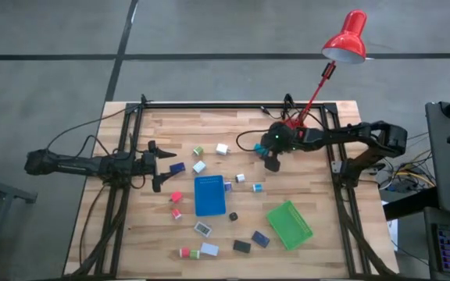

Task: Pick & Place Office items
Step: Put the blue digital clock into the blue bin

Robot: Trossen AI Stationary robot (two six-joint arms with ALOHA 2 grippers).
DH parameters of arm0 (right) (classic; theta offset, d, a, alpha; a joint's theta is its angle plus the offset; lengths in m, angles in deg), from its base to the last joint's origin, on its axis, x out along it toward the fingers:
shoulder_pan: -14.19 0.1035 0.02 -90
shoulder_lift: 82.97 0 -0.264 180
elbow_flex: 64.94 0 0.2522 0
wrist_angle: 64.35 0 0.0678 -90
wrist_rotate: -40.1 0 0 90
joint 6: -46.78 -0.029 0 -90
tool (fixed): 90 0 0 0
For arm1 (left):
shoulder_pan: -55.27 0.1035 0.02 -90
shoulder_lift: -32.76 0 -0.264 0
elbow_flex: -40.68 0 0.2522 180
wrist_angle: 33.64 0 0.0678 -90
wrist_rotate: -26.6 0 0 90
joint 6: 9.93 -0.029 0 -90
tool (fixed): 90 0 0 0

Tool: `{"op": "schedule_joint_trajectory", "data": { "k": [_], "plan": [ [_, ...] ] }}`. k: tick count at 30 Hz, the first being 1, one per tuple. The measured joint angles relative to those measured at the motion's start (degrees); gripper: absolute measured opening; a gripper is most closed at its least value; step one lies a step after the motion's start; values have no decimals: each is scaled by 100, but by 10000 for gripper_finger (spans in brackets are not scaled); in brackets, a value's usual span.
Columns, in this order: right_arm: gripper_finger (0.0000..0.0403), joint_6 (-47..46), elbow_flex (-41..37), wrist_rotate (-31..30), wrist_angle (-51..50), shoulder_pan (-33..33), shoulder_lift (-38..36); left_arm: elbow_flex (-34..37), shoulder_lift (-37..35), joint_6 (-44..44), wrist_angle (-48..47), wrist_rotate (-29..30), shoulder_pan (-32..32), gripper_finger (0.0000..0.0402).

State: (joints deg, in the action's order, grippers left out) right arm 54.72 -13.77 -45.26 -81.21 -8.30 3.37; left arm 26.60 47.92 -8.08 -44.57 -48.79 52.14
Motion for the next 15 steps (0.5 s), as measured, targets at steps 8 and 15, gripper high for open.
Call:
{"op": "schedule_joint_trajectory", "data": {
  "k": [8,15],
  "plan": [
    [334,21,-8,126,-251,-282,2,0,0,-5,-2,2,0,333],
    [334,46,-13,141,-262,-346,0,0,0,-11,-2,4,0,333]
  ]
}}
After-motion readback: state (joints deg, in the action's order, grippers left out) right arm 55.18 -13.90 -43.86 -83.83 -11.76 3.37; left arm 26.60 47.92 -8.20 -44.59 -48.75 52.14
